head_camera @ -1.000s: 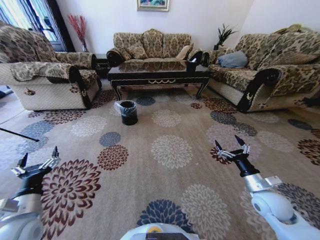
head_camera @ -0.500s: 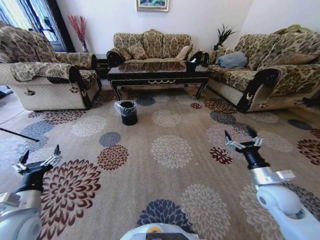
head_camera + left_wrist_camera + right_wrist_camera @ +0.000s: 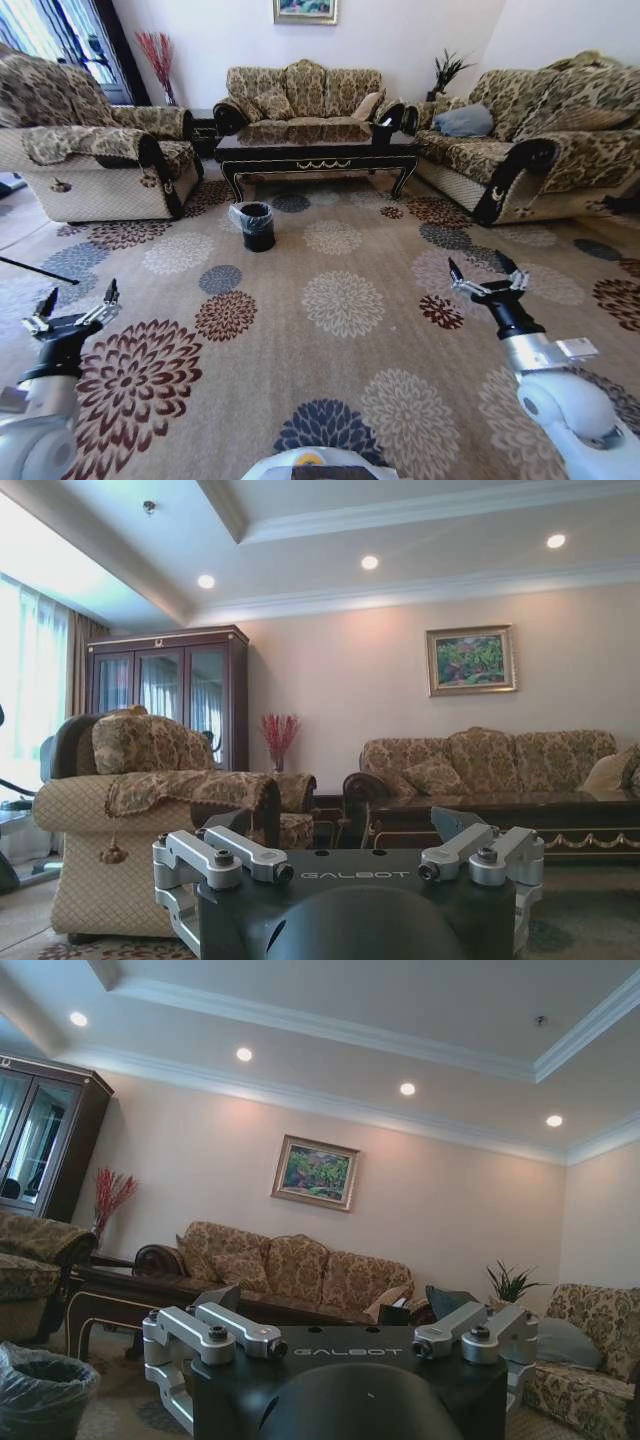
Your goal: Move to the front of the table and pick up the trash from the floor, then place it into the trash bin.
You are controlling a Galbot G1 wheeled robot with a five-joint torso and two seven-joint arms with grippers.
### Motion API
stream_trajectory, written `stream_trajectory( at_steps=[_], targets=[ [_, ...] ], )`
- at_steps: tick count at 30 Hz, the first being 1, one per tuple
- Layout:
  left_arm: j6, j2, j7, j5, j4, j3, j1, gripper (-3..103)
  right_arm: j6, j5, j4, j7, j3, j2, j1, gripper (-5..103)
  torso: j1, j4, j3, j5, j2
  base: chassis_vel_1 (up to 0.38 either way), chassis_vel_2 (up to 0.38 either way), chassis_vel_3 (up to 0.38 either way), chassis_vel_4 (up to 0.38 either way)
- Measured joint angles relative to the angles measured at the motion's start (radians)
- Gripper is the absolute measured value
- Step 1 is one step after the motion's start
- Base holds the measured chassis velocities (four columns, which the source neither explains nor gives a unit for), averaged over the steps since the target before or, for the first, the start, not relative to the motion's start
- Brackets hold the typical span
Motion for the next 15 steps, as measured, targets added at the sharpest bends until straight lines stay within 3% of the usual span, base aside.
stream_trajectory(
  at_steps=[5,15],
  targets=[
    [-0.007,-0.004,0.011,0.000,-0.009,0.001,0.010,100,0.073,-0.007,-0.015,-0.025,0.001,0.004,-0.020,100,0.004,-0.0001,0.017,0.0001,0.021,0.000,0.000,0.000,0.000],
    [-0.009,-0.014,0.016,-0.008,-0.022,-0.009,0.026,100,0.114,-0.011,-0.030,-0.081,0.007,-0.002,-0.027,100,0.012,0.0000,0.052,0.0000,0.064,0.000,0.000,0.000,0.000]
  ],
)
